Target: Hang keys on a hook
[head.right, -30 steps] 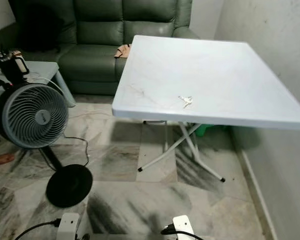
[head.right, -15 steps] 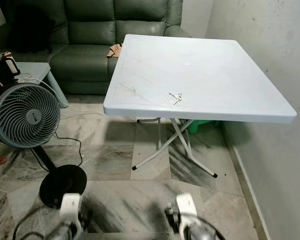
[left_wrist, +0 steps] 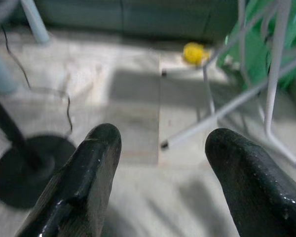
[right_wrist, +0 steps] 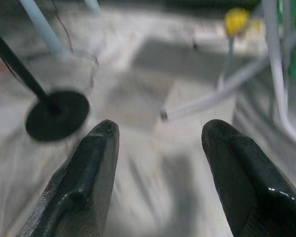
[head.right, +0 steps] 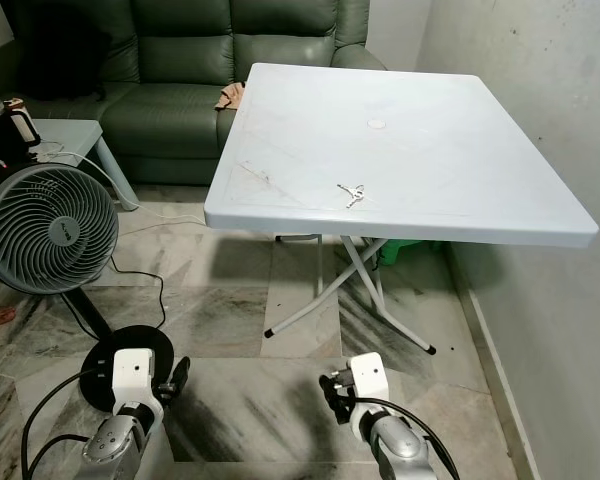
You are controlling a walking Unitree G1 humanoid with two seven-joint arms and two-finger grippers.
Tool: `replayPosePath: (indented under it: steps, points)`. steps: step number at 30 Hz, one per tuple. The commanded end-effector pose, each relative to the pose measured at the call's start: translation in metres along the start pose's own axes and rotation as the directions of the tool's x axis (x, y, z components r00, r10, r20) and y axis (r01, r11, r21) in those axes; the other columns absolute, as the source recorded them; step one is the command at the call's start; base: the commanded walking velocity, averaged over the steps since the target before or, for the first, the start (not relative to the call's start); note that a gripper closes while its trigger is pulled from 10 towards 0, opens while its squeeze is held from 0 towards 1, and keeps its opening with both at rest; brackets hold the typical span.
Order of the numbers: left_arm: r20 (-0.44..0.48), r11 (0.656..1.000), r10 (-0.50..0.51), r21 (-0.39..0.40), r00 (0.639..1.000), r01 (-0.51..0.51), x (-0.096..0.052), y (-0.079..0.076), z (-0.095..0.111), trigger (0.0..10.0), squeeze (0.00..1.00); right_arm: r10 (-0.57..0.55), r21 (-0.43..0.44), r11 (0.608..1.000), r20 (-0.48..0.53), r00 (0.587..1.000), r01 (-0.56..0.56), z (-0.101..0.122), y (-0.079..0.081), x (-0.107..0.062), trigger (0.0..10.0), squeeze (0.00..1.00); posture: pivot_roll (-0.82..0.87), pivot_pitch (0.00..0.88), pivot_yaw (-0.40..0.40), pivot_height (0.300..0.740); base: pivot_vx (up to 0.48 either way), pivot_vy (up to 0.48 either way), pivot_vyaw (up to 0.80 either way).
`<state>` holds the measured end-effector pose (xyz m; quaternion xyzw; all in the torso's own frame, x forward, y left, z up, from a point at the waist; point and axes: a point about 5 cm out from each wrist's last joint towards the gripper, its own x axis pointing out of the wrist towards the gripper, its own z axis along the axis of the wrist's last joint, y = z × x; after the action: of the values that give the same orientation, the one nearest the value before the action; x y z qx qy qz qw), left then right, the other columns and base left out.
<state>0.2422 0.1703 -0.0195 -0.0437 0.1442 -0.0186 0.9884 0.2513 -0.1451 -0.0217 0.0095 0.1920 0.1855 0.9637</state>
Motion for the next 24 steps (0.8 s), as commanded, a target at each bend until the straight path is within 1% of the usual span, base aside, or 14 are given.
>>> replayPosePath:
  steps: [1,2,5,6,7,8,9,10,14,16,17,19,22,24]
  points:
    - [0.044,1.0,0.001,0.005,0.999,-0.001,0.001,0.002,0.007,10.0,0.0,0.002,-0.008,1.0,0.054,0.999,-0.002,0.01,-0.002,0.002,10.0,0.0,-0.11,0.0,-0.001,0.74,0.0,0.0,0.0]
    - [0.044,1.0,0.001,0.005,0.999,-0.001,0.001,0.002,0.007,10.0,0.0,0.002,-0.008,1.0,0.054,0.999,-0.002,0.01,-0.002,0.002,10.0,0.0,-0.11,0.0,-0.001,0.74,0.0,0.0,0.0]
    - [0.112,1.0,-0.003,0.003,0.994,0.002,-0.001,0.0,0.017,10.0,0.0,0.025,-0.016,1.0,0.124,0.992,-0.024,0.021,0.002,0.003,10.0,0.0,-0.11,0.0,0.001,0.74,0.0,0.0,0.0]
    - [0.112,1.0,-0.003,0.003,0.994,0.002,-0.001,0.0,0.017,10.0,0.0,0.025,-0.016,1.0,0.124,0.992,-0.024,0.021,0.002,0.003,10.0,0.0,-0.11,0.0,0.001,0.74,0.0,0.0,0.0]
    - [0.157,1.0,-0.007,-0.003,0.988,0.008,-0.004,-0.001,0.024,10.0,0.0,0.041,-0.02,0.999,0.174,0.984,-0.039,0.028,0.004,0.003,10.0,0.0,-0.11,0.0,0.003,0.74,0.0,0.0,0.0]
    - [0.157,1.0,-0.007,-0.003,0.988,0.008,-0.004,-0.001,0.024,10.0,0.0,0.041,-0.02,0.999,0.174,0.984,-0.039,0.028,0.004,0.003,10.0,0.0,-0.11,0.0,0.003,0.74,0.0,0.0,0.0]
    - [0.222,1.0,-0.018,-0.021,0.975,0.023,-0.006,-0.004,0.041,10.0,0.0,0.061,-0.019,0.998,0.254,0.965,-0.058,0.043,0.008,0.001,10.0,0.0,-0.11,0.0,0.003,0.74,0.0,0.0,0.0]
    - [0.24,0.999,-0.021,-0.025,0.971,0.028,-0.007,-0.005,0.045,10.0,0.0,0.067,-0.019,0.998,0.275,0.959,-0.064,0.047,0.009,0.0,10.0,0.0,-0.11,0.0,0.003,0.74,0.0,0.0,0.0]
    - [0.249,0.999,-0.021,-0.029,0.968,0.029,-0.01,-0.005,0.049,10.0,0.0,0.072,-0.018,0.997,0.289,0.955,-0.07,0.049,0.01,-0.002,10.0,0.0,-0.11,0.0,0.003,0.74,0.0,0.0,0.0]
    - [0.309,0.999,-0.016,-0.036,0.951,0.029,-0.014,-0.007,0.07,10.0,0.0,0.091,-0.033,0.996,0.369,0.925,-0.085,0.072,0.016,-0.005,10.0,0.0,-0.12,0.027,0.009,0.74,0.0,0.0,0.0]
    - [0.36,0.998,-0.036,-0.038,0.932,0.053,-0.018,-0.012,0.089,10.0,0.0,0.106,-0.042,0.994,0.425,0.899,-0.098,0.09,0.021,-0.009,10.0,0.0,-0.12,0.032,0.009,0.74,0.0,0.0,0.0]
    - [0.381,0.997,-0.047,-0.039,0.923,0.067,-0.02,-0.015,0.1,10.0,0.0,0.115,-0.05,0.993,0.451,0.885,-0.104,0.1,0.023,-0.009,10.0,0.0,-0.12,0.032,0.009,0.74,0.0,0.0,0.0]
    - [0.379,0.995,-0.05,-0.059,0.924,0.078,-0.025,-0.017,0.113,10.0,0.0,0.125,-0.051,0.992,0.482,0.867,-0.115,0.115,0.027,-0.013,10.0,0.0,-0.12,0.039,0.011,0.74,0.0,0.0,0.0]
    - [0.388,0.995,-0.049,-0.058,0.92,0.077,-0.025,-0.017,0.118,10.0,0.0,0.127,-0.048,0.992,0.498,0.858,-0.119,0.121,0.029,-0.014,10.0,0.0,-0.12,0.039,0.011,0.74,0.0,0.0,0.0]
